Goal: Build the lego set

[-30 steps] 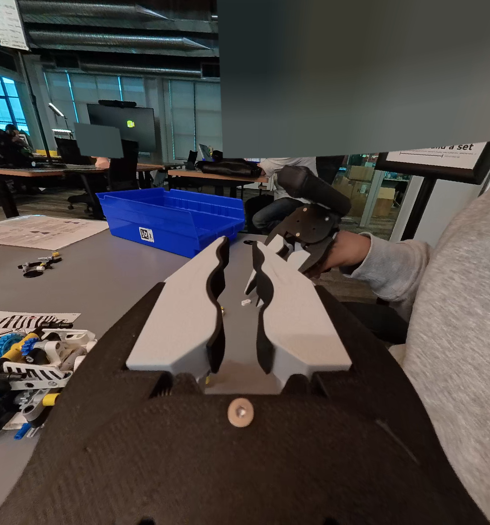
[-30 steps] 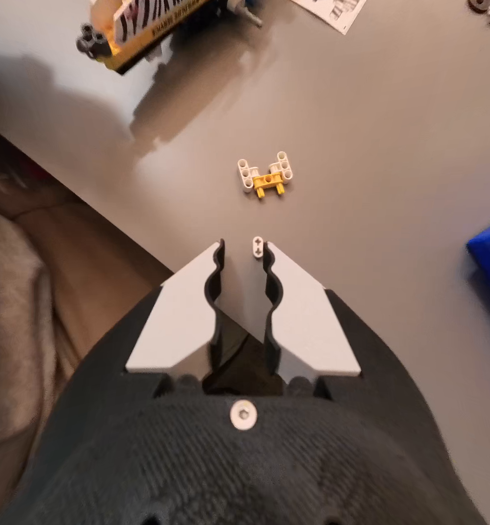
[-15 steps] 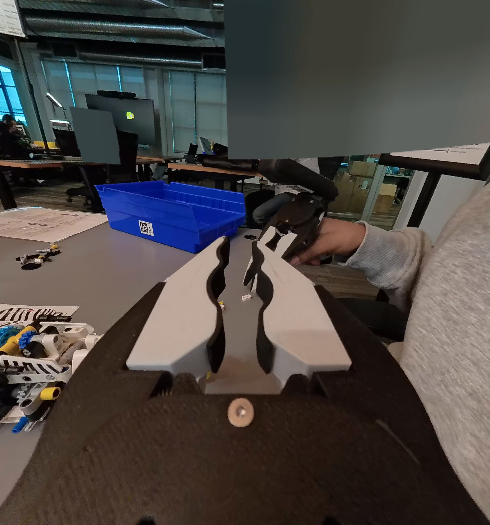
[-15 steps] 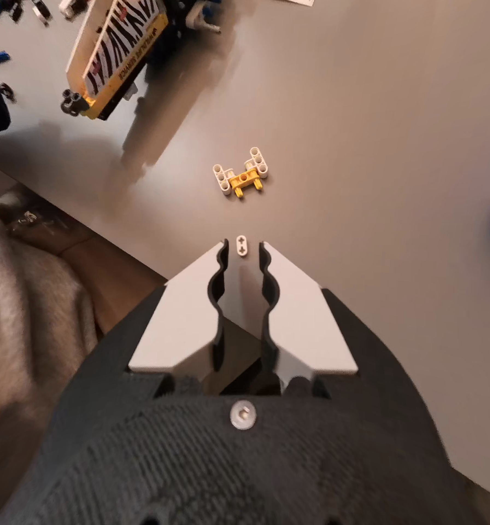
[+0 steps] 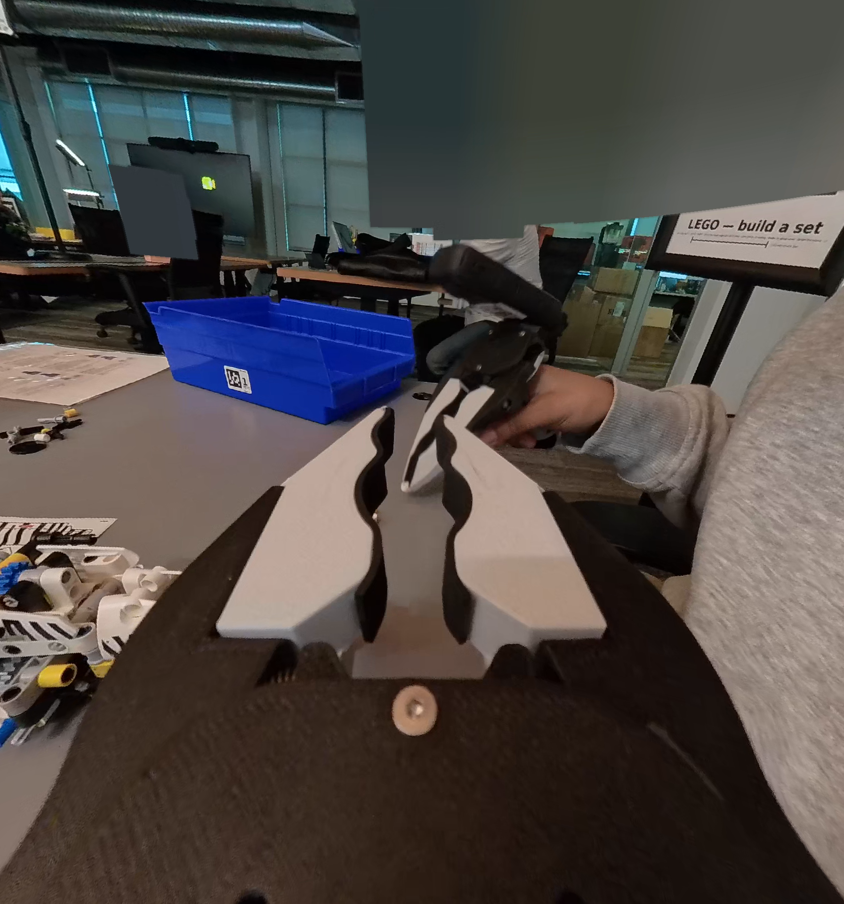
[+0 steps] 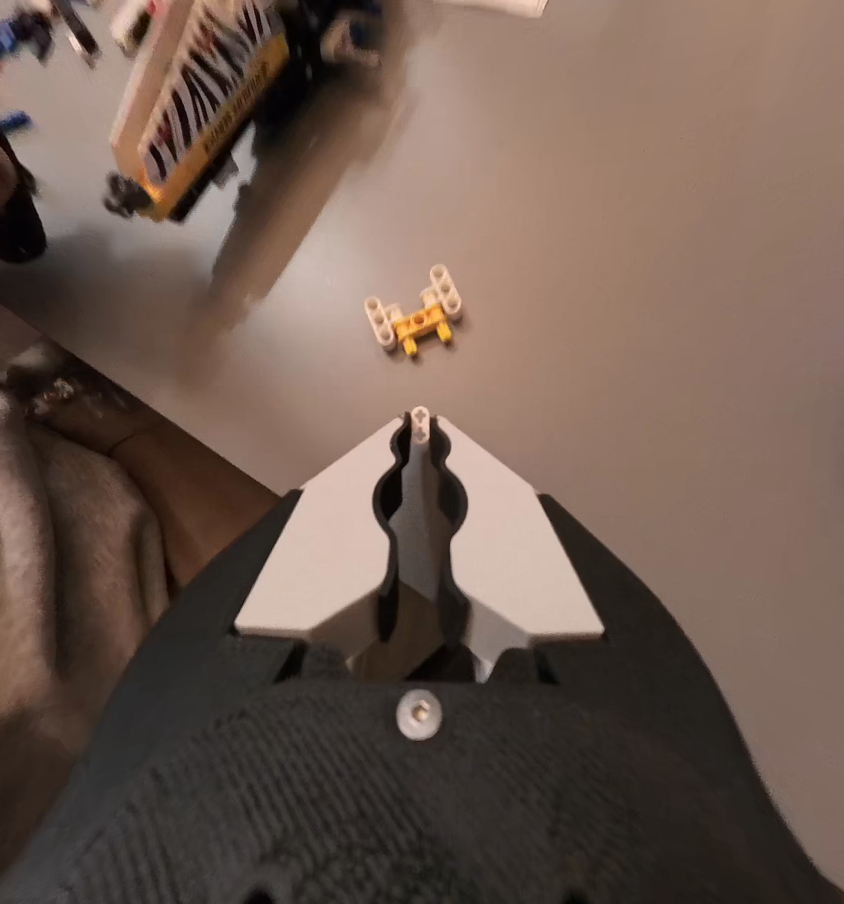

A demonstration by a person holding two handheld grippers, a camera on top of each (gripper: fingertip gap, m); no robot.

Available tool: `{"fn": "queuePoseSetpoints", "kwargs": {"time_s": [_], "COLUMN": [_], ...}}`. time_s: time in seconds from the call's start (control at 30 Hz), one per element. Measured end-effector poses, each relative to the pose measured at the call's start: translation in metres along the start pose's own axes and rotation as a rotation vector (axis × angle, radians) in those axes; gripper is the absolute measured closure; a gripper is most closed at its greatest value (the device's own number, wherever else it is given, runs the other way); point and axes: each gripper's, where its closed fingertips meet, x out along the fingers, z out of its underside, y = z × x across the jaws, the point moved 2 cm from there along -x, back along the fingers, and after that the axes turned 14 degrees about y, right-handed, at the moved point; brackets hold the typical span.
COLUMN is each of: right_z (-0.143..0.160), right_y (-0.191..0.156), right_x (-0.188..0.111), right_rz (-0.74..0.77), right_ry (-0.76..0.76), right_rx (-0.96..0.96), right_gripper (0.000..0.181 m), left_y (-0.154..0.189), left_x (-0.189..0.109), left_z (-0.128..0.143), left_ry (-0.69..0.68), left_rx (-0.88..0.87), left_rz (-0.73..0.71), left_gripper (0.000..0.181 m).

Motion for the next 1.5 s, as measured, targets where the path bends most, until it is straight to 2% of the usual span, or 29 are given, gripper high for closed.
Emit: {"fn": "queuePoseSetpoints", "kwargs": {"time_s": [0.13, 0.2, 0.37, 0.5, 0.6, 0.73, 0.97, 1.07, 1.13, 1.2, 1.27, 1.33, 1.5], "right_z": [-0.046, -0.059, -0.063, -0.075, -0.068, -0.065, -0.052, -0.046, -0.042, -0.040, -0.039, -0.038, -0.038], "right_y": [-0.001, -0.005, -0.014, -0.019, -0.015, -0.012, -0.001, 0.003, 0.005, 0.008, 0.009, 0.010, 0.010], "right_x": [-0.019, -0.025, -0.018, -0.008, 0.007, 0.004, -0.010, -0.016, -0.019, -0.020, -0.020, -0.021, -0.021], "right_rz": [-0.002, -0.024, -0.094, -0.162, -0.143, -0.108, -0.060, -0.047, -0.036, -0.031, -0.035, -0.044, -0.061], "right_ry": [0.306, 0.403, 0.483, 0.617, 0.561, 0.553, 0.601, 0.607, 0.608, 0.611, 0.613, 0.624, 0.646], "right_rx": [-0.003, 0.022, 0.085, 0.190, 0.267, 0.250, 0.316, 0.361, 0.370, 0.373, 0.381, 0.386, 0.381], "right_gripper": [0.176, 0.177, 0.176, 0.177, 0.177, 0.177, 0.177, 0.177, 0.177, 0.177, 0.177, 0.177, 0.177], "left_y": [0.000, 0.000, 0.001, 0.006, 0.013, 0.023, 0.011, -0.002, -0.008, -0.016, -0.021, -0.022, -0.031], "left_x": [-0.001, 0.000, 0.000, 0.004, 0.013, 0.029, 0.049, 0.052, 0.052, 0.052, 0.059, 0.061, 0.058], "left_z": [0.002, 0.004, 0.006, 0.011, 0.019, 0.037, 0.054, 0.065, 0.080, 0.094, 0.099, 0.104, 0.118], "left_ry": [-0.007, -0.012, -0.017, -0.031, -0.081, -0.184, -0.320, -0.443, -0.573, -0.685, -0.719, -0.789, -1.001], "left_rx": [0.011, 0.011, 0.007, -0.021, -0.002, 0.047, -0.099, -0.094, -0.081, -0.062, -0.055, -0.079, 0.002], "left_rz": [-0.001, 0.003, 0.014, 0.042, 0.056, 0.069, -0.005, -0.050, -0.056, -0.070, -0.078, -0.086, -0.114], "left_gripper": [0.167, 0.167, 0.167, 0.167, 0.164, 0.160, 0.147, 0.137, 0.120, 0.112, 0.114, 0.133, 0.136]}}
